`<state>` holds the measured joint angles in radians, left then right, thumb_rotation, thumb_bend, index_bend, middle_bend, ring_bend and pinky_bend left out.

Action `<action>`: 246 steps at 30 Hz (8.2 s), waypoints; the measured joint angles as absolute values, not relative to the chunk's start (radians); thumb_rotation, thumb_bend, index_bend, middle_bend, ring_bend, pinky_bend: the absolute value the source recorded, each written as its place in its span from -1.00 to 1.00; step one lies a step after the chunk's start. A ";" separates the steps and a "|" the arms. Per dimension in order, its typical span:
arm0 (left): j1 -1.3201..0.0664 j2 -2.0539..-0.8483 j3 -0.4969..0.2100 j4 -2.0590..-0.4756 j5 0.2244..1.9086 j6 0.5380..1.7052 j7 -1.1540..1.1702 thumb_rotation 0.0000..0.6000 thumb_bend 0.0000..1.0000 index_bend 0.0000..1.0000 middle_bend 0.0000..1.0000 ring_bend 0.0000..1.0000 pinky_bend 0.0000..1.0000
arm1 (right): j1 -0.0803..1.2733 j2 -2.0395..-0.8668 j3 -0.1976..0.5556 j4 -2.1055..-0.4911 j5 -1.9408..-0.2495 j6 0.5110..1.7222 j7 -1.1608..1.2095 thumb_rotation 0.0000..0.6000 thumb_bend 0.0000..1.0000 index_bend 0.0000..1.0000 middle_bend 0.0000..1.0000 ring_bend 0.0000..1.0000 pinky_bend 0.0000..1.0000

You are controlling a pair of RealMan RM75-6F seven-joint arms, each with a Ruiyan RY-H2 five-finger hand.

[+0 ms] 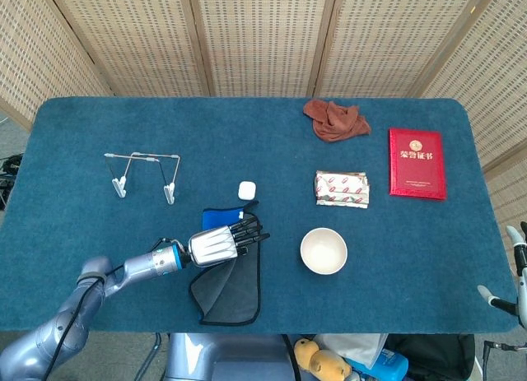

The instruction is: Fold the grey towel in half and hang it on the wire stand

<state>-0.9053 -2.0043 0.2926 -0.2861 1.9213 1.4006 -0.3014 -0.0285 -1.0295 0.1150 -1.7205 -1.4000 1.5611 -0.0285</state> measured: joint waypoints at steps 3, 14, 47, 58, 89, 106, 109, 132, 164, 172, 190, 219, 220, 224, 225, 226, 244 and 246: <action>-0.910 -2.008 0.294 -0.288 1.922 1.393 -0.289 1.00 -0.21 -0.01 -1.00 -1.00 -0.94 | -0.028 -1.029 0.114 -1.721 -1.402 1.561 -0.028 1.00 -1.00 -0.90 -1.00 -1.00 -1.00; -0.908 -2.005 0.290 -0.298 1.925 1.451 -0.283 1.00 -0.40 -1.00 -1.00 -1.00 -0.96 | -0.030 -1.029 0.111 -1.722 -1.408 1.564 -0.029 1.00 -1.00 -0.90 -1.00 -1.00 -1.00; -0.838 -1.806 0.239 -0.556 1.897 1.539 -0.212 1.00 -0.37 -1.00 -1.00 -1.00 -0.90 | -0.039 -1.038 0.093 -1.732 -1.447 1.587 -0.058 1.00 -1.00 -0.90 -1.00 -1.00 -1.00; -0.875 -1.801 0.208 -0.647 1.900 1.493 -0.178 1.00 -0.36 -1.00 -1.00 -1.00 -0.90 | -0.041 -1.032 0.096 -1.728 -1.440 1.587 -0.041 1.00 -1.00 -0.90 -1.00 -1.00 -1.00; -0.521 -1.770 0.377 -0.517 1.941 1.584 -0.443 1.00 -0.36 -0.24 -1.00 -1.00 -0.95 | -0.043 -1.030 0.091 -1.731 -1.448 1.585 -0.036 1.00 -1.00 -0.90 -1.00 -1.00 -1.00; -0.525 -1.855 0.348 -0.453 1.937 1.533 -0.468 1.00 -0.36 -0.24 -1.00 -1.00 -0.95 | -0.045 -1.023 0.093 -1.731 -1.446 1.588 -0.022 1.00 -1.00 -0.90 -1.00 -1.00 -1.00; -0.527 -1.862 0.342 -0.449 1.935 1.530 -0.466 1.00 -0.35 -0.23 -1.00 -1.00 -0.95 | -0.046 -1.022 0.094 -1.732 -1.447 1.589 -0.020 1.00 -1.00 -0.90 -1.00 -1.00 -1.00; -0.547 -1.878 0.316 -0.471 1.930 1.534 -0.437 1.00 -0.11 0.01 -1.00 -1.00 -0.95 | -0.047 -1.015 0.090 -1.735 -1.454 1.587 -0.006 1.00 -1.00 -0.90 -1.00 -1.00 -1.00; -0.786 -1.839 0.286 -0.786 2.054 1.440 -0.053 1.00 -0.15 0.01 -1.00 -1.00 -0.95 | -0.058 -0.996 0.090 -1.740 -1.460 1.602 0.033 1.00 -1.00 -0.90 -1.00 -1.00 -1.00; -0.790 -1.843 0.294 -0.811 2.073 1.432 -0.018 1.00 -0.18 -0.53 -1.00 -1.00 -0.95 | -0.061 -0.996 0.087 -1.741 -1.466 1.607 0.034 1.00 -1.00 -0.90 -1.00 -1.00 -1.00; -0.774 -1.843 0.205 -0.893 1.987 1.457 -0.059 1.00 -0.30 -0.98 -1.00 -1.00 -0.97 | -0.059 -0.998 0.086 -1.741 -1.465 1.602 0.026 1.00 -1.00 -0.90 -1.00 -1.00 -1.00; -0.846 -1.724 -0.157 -1.095 1.251 0.839 0.196 1.00 -0.33 -0.46 -1.00 -1.00 -1.00 | -0.041 -1.009 0.094 -1.735 -1.431 1.562 0.004 1.00 -1.00 -0.90 -1.00 -1.00 -1.00; -0.848 -1.728 -0.161 -1.088 1.234 0.828 0.209 1.00 -0.33 -0.46 -1.00 -1.00 -1.00 | -0.040 -1.009 0.094 -1.735 -1.430 1.560 0.004 1.00 -1.00 -0.90 -1.00 -1.00 -1.00; -0.856 -1.746 -0.172 -1.062 1.197 0.801 0.234 1.00 -0.32 -0.46 -1.00 -1.00 -1.00 | -0.037 -1.011 0.094 -1.734 -1.428 1.557 -0.001 1.00 -1.00 -0.90 -1.00 -1.00 -1.00; -0.858 -1.751 -0.173 -1.057 1.191 0.796 0.239 1.00 -0.32 -0.46 -1.00 -1.00 -1.00 | -0.037 -1.011 0.094 -1.734 -1.427 1.556 -0.002 1.00 -1.00 -0.90 -1.00 -1.00 -1.00; -0.860 -1.757 -0.174 -1.049 1.186 0.791 0.244 1.00 -0.31 -0.46 -1.00 -1.00 -1.00 | -0.037 -1.012 0.094 -1.734 -1.426 1.556 -0.002 1.00 -1.00 -0.90 -1.00 -1.00 -1.00; -0.858 -1.769 -0.157 -1.004 1.128 0.722 0.280 1.00 -0.28 -0.37 -1.00 -1.00 -1.00 | -0.037 -1.011 0.097 -1.732 -1.419 1.556 0.002 1.00 -1.00 -0.90 -1.00 -1.00 -1.00; -0.857 -1.763 -0.156 -1.014 1.124 0.719 0.281 1.00 -0.28 -0.37 -1.00 -1.00 -1.00 | -0.036 -1.011 0.098 -1.732 -1.418 1.556 0.002 1.00 -1.00 -0.90 -1.00 -1.00 -1.00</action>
<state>-0.8570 -1.7629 -0.1563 -1.0135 1.1236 0.7186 0.2805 -0.0362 -1.0109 0.0976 -1.7316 -1.4185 1.5559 0.0019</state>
